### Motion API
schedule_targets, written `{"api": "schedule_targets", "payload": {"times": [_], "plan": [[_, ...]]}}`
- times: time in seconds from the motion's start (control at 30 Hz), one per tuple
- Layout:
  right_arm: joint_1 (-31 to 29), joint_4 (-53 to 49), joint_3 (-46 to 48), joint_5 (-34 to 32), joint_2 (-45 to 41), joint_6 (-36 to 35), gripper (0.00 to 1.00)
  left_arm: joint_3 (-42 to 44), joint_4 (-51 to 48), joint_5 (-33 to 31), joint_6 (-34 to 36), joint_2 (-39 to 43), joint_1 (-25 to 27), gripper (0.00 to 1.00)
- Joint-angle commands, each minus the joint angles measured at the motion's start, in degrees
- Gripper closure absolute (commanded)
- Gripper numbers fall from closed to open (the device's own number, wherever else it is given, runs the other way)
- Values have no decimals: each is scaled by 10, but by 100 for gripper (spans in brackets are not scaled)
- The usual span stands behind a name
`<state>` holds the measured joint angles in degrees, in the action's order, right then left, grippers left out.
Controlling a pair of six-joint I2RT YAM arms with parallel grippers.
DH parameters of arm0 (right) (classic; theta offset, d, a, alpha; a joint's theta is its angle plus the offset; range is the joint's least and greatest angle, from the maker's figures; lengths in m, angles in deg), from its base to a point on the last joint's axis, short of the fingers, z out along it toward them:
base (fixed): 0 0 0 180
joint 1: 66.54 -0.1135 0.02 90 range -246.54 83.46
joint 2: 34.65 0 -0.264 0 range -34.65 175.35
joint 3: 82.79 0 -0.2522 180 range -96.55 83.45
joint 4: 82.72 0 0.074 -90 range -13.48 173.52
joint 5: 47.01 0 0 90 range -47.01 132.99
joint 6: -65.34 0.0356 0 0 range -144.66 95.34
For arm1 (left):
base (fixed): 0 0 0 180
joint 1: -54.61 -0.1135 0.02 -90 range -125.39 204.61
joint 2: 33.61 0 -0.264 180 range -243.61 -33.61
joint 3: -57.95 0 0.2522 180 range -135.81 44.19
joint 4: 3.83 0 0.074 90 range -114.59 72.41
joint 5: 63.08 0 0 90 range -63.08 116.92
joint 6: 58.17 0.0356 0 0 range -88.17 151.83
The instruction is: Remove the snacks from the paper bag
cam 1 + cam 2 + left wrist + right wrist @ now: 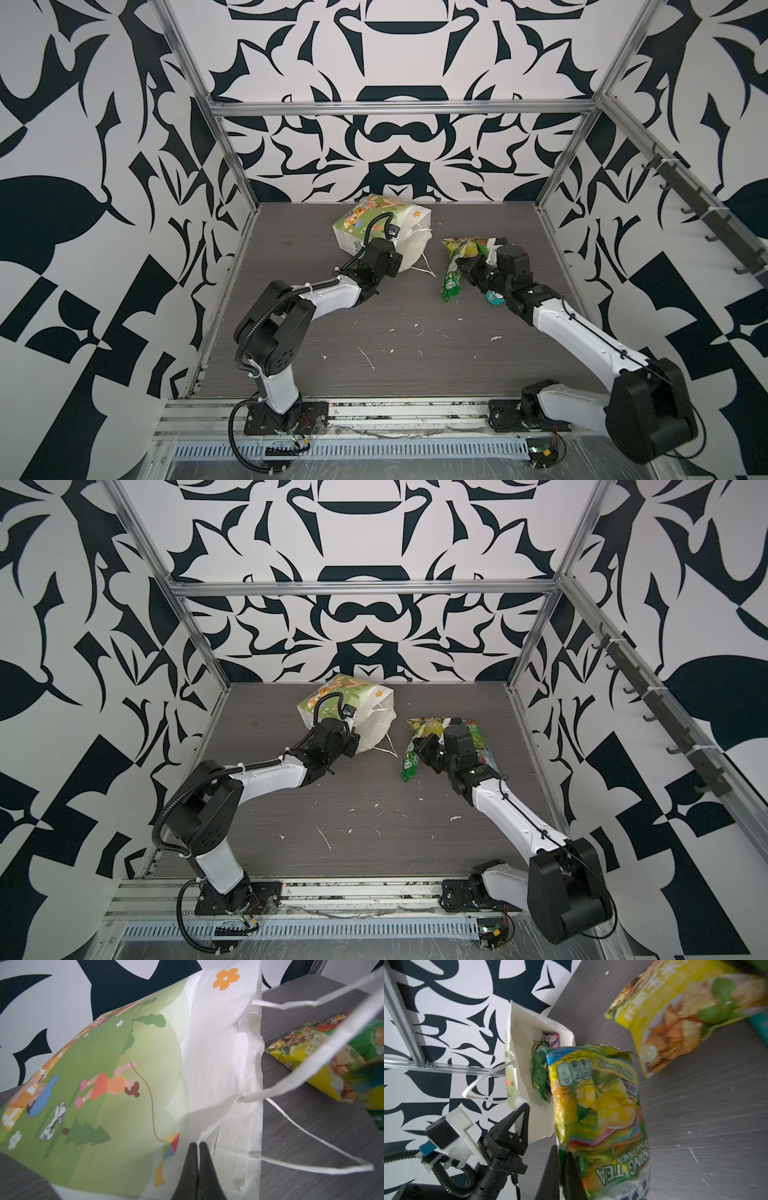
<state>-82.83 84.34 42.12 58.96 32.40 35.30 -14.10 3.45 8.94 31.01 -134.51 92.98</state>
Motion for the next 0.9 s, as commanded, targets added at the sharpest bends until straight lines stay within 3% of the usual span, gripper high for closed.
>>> {"api": "schedule_targets", "payload": {"times": [0.0, 0.27, 0.37, 0.47, 0.6, 0.73, 0.87], "plan": [[9, -6, 7, -17, -34, -11, 100, -21, -13, -17, -16, -8, -5, 100], [12, -21, 20, -27, -34, -17, 100, -26, -15, -14, -20, -10, -5, 100], [11, -84, -11, -54, -33, -73, 100, -24, -20, -17, -19, -5, -5, 100], [10, -167, -61, -56, -1, -151, 86, -20, -17, -20, -18, 2, -5, 100], [-17, -260, -125, -49, 61, -250, 79, -22, -19, -26, -17, 6, -5, 100], [-55, -296, -141, -59, 95, -297, 94, -21, -19, -28, -22, 10, -7, 100], [-78, -324, -138, -80, 132, -302, 100, -18, -17, -24, -30, 13, -10, 100]]}}
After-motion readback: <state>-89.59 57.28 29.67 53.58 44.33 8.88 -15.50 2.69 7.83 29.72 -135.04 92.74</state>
